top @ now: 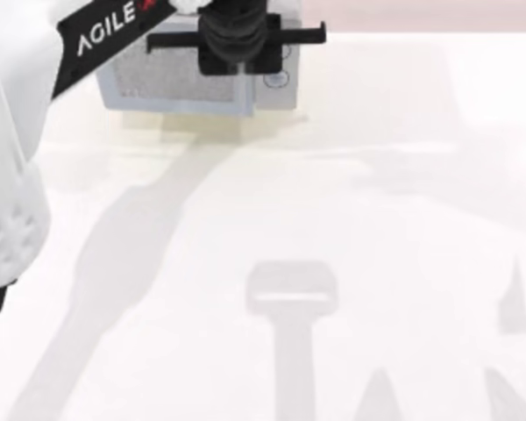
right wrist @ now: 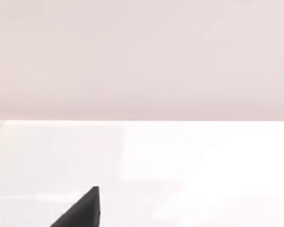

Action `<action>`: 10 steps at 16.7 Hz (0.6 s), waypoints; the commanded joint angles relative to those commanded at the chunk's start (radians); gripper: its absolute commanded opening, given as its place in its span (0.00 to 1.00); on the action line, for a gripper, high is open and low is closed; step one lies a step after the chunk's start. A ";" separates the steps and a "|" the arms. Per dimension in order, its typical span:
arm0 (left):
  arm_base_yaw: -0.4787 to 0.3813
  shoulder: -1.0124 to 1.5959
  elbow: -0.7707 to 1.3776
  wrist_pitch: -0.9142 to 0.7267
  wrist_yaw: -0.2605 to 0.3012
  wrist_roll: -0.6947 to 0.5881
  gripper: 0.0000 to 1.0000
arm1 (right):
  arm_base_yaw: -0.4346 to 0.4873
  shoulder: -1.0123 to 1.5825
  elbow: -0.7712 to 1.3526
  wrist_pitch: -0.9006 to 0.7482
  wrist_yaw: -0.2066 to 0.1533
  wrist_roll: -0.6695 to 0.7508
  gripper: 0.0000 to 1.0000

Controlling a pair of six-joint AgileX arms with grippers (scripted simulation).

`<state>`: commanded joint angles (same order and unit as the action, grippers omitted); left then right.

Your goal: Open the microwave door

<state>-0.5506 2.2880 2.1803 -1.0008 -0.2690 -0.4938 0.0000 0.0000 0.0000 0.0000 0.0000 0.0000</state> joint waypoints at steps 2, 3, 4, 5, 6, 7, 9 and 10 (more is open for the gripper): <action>0.000 0.000 0.000 0.000 0.000 0.000 0.00 | 0.000 0.000 0.000 0.000 0.000 0.000 1.00; 0.000 0.000 0.000 0.000 0.000 0.000 0.00 | 0.000 0.000 0.000 0.000 0.000 0.000 1.00; 0.000 0.000 0.000 0.000 0.000 0.000 0.00 | 0.000 0.000 0.000 0.000 0.000 0.000 1.00; 0.000 0.000 0.000 0.000 0.000 0.000 0.00 | 0.000 0.000 0.000 0.000 0.000 0.000 1.00; -0.007 0.007 -0.001 0.001 0.007 -0.005 0.00 | 0.000 0.000 0.000 0.000 0.000 0.000 1.00; -0.007 0.004 -0.005 0.003 0.007 -0.003 0.00 | 0.000 0.000 0.000 0.000 0.000 0.000 1.00; -0.005 -0.018 -0.037 0.021 0.014 0.016 0.00 | 0.000 0.000 0.000 0.000 0.000 0.000 1.00; -0.003 -0.034 -0.062 0.034 0.019 0.029 0.00 | 0.000 0.000 0.000 0.000 0.000 0.000 1.00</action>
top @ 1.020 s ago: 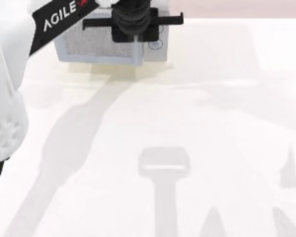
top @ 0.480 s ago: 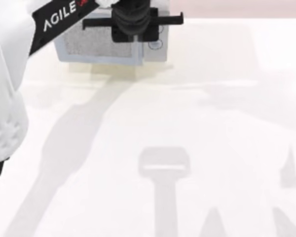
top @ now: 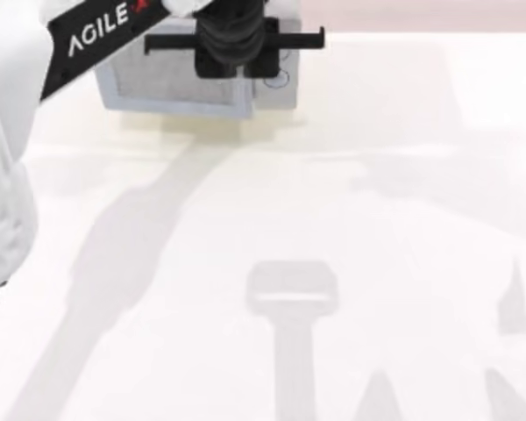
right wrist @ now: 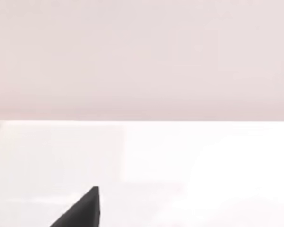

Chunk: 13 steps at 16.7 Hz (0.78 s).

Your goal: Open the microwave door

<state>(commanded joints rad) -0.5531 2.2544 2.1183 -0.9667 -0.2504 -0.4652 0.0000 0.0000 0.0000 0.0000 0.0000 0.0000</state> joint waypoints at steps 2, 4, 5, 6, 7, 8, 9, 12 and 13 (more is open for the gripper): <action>0.005 -0.032 -0.051 0.026 0.010 0.027 0.00 | 0.000 0.000 0.000 0.000 0.000 0.000 1.00; 0.009 -0.054 -0.086 0.044 0.017 0.045 0.00 | 0.000 0.000 0.000 0.000 0.000 0.000 1.00; 0.009 -0.057 -0.090 0.046 0.018 0.047 0.00 | 0.000 0.000 0.000 0.000 0.000 0.000 1.00; 0.009 -0.057 -0.090 0.046 0.018 0.047 0.00 | 0.000 0.000 0.000 0.000 0.000 0.000 1.00; 0.009 -0.057 -0.090 0.046 0.018 0.047 0.00 | 0.000 0.000 0.000 0.000 0.000 0.000 1.00; 0.009 -0.057 -0.090 0.046 0.018 0.047 0.00 | 0.000 0.000 0.000 0.000 0.000 0.000 1.00; 0.009 -0.057 -0.090 0.046 0.018 0.047 0.00 | 0.000 0.000 0.000 0.000 0.000 0.000 1.00; 0.009 -0.057 -0.090 0.046 0.018 0.047 0.00 | 0.000 0.000 0.000 0.000 0.000 0.000 1.00; 0.009 -0.057 -0.090 0.046 0.018 0.047 0.00 | 0.000 0.000 0.000 0.000 0.000 0.000 1.00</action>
